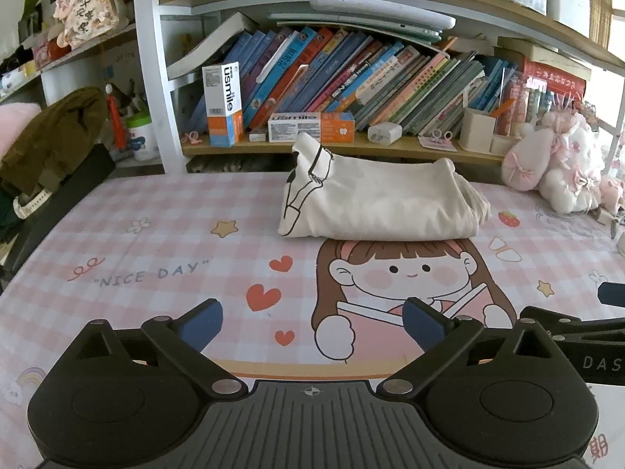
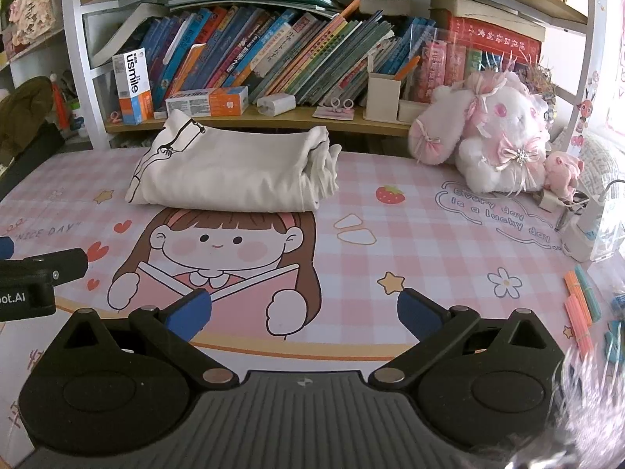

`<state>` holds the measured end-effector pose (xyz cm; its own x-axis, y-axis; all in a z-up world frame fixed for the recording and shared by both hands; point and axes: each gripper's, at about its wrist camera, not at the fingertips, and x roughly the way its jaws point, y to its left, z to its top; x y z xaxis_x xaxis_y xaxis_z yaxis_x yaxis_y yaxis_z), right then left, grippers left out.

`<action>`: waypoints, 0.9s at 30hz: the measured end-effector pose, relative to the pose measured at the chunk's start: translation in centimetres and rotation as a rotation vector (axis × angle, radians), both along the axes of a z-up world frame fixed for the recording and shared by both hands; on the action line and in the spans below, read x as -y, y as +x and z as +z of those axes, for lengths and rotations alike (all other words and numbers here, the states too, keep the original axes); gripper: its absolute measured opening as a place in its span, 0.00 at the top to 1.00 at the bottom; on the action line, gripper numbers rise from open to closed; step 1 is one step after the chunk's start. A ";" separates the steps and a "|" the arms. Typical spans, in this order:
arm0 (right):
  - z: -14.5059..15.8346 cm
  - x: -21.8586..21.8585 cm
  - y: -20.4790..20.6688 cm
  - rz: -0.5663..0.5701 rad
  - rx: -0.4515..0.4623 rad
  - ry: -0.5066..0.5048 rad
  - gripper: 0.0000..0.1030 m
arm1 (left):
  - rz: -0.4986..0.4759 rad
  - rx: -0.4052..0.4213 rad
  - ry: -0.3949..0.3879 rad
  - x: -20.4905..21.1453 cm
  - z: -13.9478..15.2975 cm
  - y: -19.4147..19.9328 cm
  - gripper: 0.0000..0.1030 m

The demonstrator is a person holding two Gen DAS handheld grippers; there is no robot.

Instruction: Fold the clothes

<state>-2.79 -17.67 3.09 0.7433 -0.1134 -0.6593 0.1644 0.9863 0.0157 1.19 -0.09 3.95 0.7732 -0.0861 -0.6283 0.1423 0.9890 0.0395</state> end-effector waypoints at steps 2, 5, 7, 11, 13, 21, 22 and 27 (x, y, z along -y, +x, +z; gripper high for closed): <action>0.0 -0.1 0.0 0.001 -0.001 -0.001 0.00 | 0.000 -0.001 0.000 0.0 0.0 0.0 0.03; 0.0 -0.2 0.0 0.003 -0.003 -0.003 0.00 | 0.000 -0.002 0.000 -0.1 0.1 0.0 0.03; -0.1 -0.3 -0.1 0.004 -0.004 -0.004 0.00 | 0.002 -0.003 -0.001 -0.2 0.1 0.0 0.03; -0.1 -0.3 0.0 0.002 -0.008 -0.005 0.00 | -0.004 -0.012 -0.011 -0.3 0.1 0.1 0.03; -0.2 -0.3 0.0 0.001 -0.011 -0.004 0.00 | -0.007 -0.015 -0.014 -0.3 0.0 0.2 0.03; -0.5 -0.3 0.1 -0.002 -0.022 -0.001 0.00 | -0.004 -0.023 -0.016 -0.4 -0.1 0.4 0.03; -0.5 -0.3 0.1 -0.002 -0.023 -0.002 0.00 | -0.003 -0.025 -0.018 -0.4 -0.1 0.4 0.03; -0.6 -0.4 0.2 0.003 -0.021 -0.007 0.00 | -0.001 -0.033 -0.021 -0.5 -0.1 0.6 0.02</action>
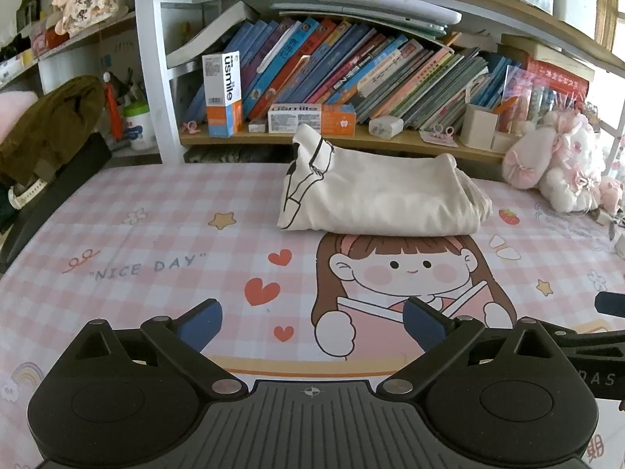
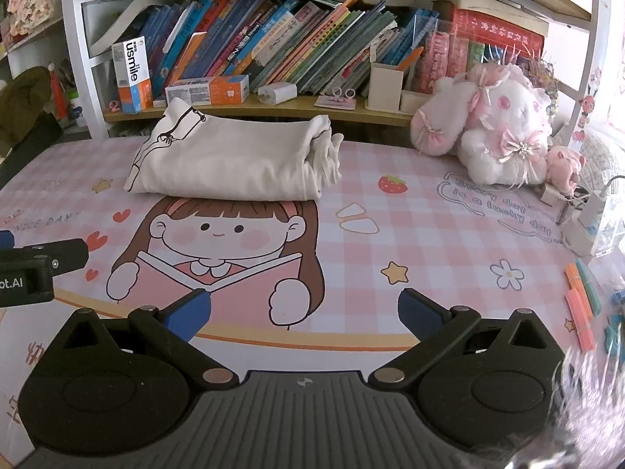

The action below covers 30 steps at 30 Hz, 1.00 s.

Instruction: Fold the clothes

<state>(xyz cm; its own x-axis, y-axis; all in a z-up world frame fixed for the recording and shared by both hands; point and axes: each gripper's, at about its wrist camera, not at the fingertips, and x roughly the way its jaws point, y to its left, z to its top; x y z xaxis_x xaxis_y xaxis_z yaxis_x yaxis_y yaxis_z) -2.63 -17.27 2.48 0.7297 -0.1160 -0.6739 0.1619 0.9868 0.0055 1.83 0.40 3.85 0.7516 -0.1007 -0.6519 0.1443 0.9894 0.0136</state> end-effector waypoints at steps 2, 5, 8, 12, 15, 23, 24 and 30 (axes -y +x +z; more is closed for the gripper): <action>-0.1 0.0 0.0 0.002 0.000 0.000 0.00 | -0.002 -0.002 0.000 0.0 0.0 0.0 0.02; -0.1 -0.1 0.1 0.002 0.001 -0.001 0.00 | -0.007 -0.004 0.002 0.1 0.0 0.1 0.02; -0.2 0.0 0.1 0.000 0.001 0.001 0.00 | -0.010 -0.007 0.009 0.2 -0.2 0.1 0.02; -0.2 0.0 0.1 -0.002 0.000 0.004 0.00 | -0.010 -0.010 0.007 0.3 -0.2 0.1 0.02; -0.3 0.0 0.1 -0.002 0.004 0.004 0.00 | -0.011 -0.013 0.006 0.3 -0.2 0.1 0.02; -0.4 0.1 0.0 -0.002 0.005 0.007 0.00 | -0.010 -0.024 0.006 0.3 -0.4 0.2 0.02; -0.4 0.1 0.0 -0.001 0.005 0.007 0.00 | -0.010 -0.024 0.005 0.2 -0.4 0.2 0.02; -0.5 0.1 0.1 -0.001 0.000 0.009 0.00 | -0.007 -0.032 0.004 0.3 -0.4 0.2 0.01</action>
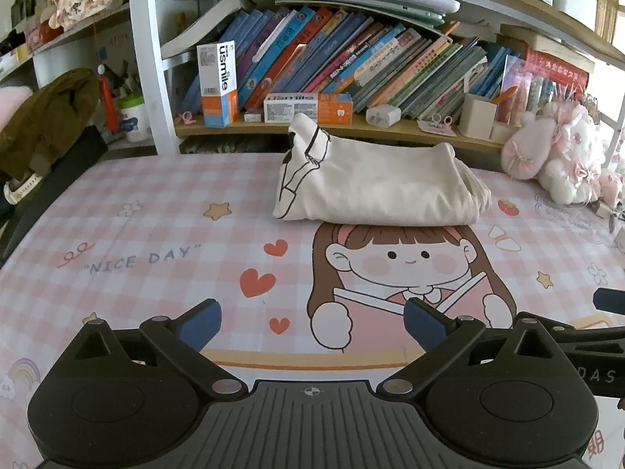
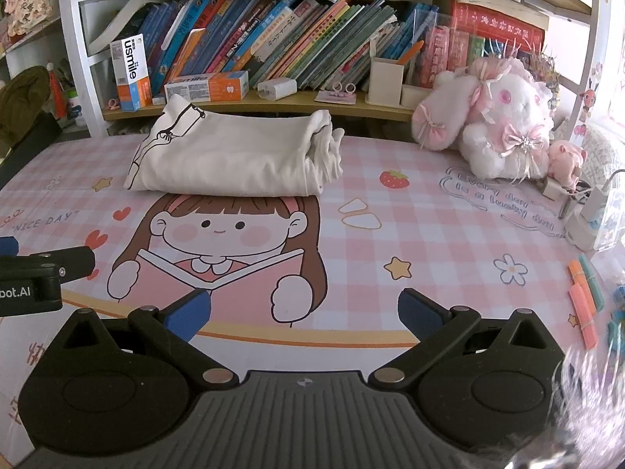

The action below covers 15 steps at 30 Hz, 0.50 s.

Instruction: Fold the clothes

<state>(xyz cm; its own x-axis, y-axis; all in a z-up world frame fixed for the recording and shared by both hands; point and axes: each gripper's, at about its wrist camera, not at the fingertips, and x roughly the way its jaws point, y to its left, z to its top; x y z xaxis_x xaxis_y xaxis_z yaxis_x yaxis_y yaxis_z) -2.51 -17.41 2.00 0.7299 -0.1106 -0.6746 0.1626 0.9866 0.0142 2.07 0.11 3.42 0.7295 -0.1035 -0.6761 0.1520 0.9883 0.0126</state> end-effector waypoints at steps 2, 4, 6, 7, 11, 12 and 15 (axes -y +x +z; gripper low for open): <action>0.0 0.0 0.0 0.000 -0.001 0.000 0.00 | 0.001 -0.001 0.001 0.0 0.0 0.0 0.00; -0.1 0.0 0.0 0.000 -0.002 0.001 0.00 | 0.000 0.001 0.002 0.0 -0.1 0.0 0.00; -0.1 0.0 0.0 0.000 -0.003 0.002 0.00 | -0.001 0.003 0.002 0.0 -0.1 0.0 0.00; -0.1 0.0 0.0 -0.001 -0.003 0.002 0.00 | -0.001 0.004 0.002 0.0 -0.1 0.0 0.00; -0.1 0.0 0.0 0.000 -0.005 0.003 0.00 | -0.012 0.013 -0.011 0.0 0.0 -0.2 0.00; -0.2 0.0 0.0 -0.001 -0.006 0.003 0.00 | -0.016 0.012 -0.016 0.0 0.0 -0.2 0.00; -0.2 0.0 0.0 0.000 -0.008 0.004 0.00 | -0.023 0.008 -0.022 0.0 0.0 -0.2 0.00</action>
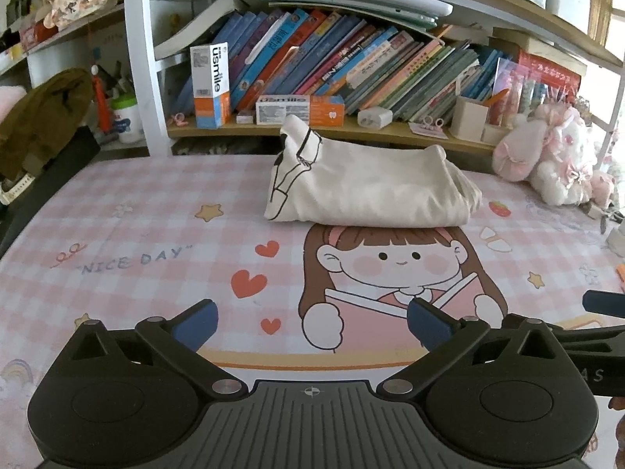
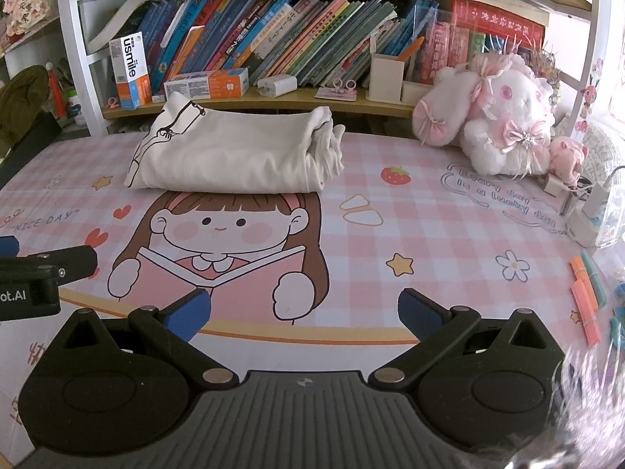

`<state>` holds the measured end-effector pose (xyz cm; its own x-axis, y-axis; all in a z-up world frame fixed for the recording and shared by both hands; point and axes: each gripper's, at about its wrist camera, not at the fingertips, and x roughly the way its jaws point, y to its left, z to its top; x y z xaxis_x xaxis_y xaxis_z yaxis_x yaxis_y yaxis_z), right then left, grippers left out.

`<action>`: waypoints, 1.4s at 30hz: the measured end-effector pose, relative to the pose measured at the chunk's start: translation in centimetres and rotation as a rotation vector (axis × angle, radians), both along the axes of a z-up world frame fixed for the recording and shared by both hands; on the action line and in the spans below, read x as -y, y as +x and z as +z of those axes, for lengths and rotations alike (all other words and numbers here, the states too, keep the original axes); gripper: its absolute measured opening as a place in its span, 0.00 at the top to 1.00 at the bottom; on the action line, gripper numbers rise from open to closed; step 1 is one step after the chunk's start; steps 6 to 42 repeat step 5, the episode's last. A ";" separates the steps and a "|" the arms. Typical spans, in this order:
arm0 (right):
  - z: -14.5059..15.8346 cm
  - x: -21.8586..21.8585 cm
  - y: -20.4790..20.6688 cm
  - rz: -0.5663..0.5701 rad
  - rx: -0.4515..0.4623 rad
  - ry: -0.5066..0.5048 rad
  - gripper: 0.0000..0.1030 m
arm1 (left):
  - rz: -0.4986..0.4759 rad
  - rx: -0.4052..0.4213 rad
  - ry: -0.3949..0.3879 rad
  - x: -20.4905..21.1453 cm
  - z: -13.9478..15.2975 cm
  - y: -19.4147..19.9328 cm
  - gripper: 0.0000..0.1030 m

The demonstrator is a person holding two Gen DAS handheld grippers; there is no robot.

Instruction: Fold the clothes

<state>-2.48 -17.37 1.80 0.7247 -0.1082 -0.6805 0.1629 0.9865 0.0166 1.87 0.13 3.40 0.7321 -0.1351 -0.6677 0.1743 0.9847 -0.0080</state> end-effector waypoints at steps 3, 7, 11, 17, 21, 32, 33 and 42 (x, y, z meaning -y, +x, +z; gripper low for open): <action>0.0 0.0 0.0 0.000 -0.002 0.000 0.00 | -0.001 -0.002 -0.002 0.0 0.0 0.0 0.00; -0.1 -0.1 0.1 0.001 -0.004 0.000 0.00 | -0.001 0.000 -0.005 0.0 -0.1 0.0 0.00; -0.1 -0.1 0.1 0.001 -0.004 0.000 0.00 | -0.001 0.000 -0.005 0.0 -0.1 0.0 0.00; -0.1 -0.1 0.1 0.001 -0.004 0.000 0.00 | -0.001 0.000 -0.005 0.0 -0.1 0.0 0.00; -0.1 -0.1 0.1 0.001 -0.004 0.000 0.00 | -0.001 0.000 -0.005 0.0 -0.1 0.0 0.00; -0.1 -0.1 0.1 0.001 -0.004 0.000 0.00 | -0.001 0.000 -0.005 0.0 -0.1 0.0 0.00; -0.1 -0.1 0.1 0.001 -0.004 0.000 0.00 | -0.001 0.000 -0.005 0.0 -0.1 0.0 0.00; -0.1 -0.1 0.1 0.001 -0.004 0.000 0.00 | -0.001 0.000 -0.005 0.0 -0.1 0.0 0.00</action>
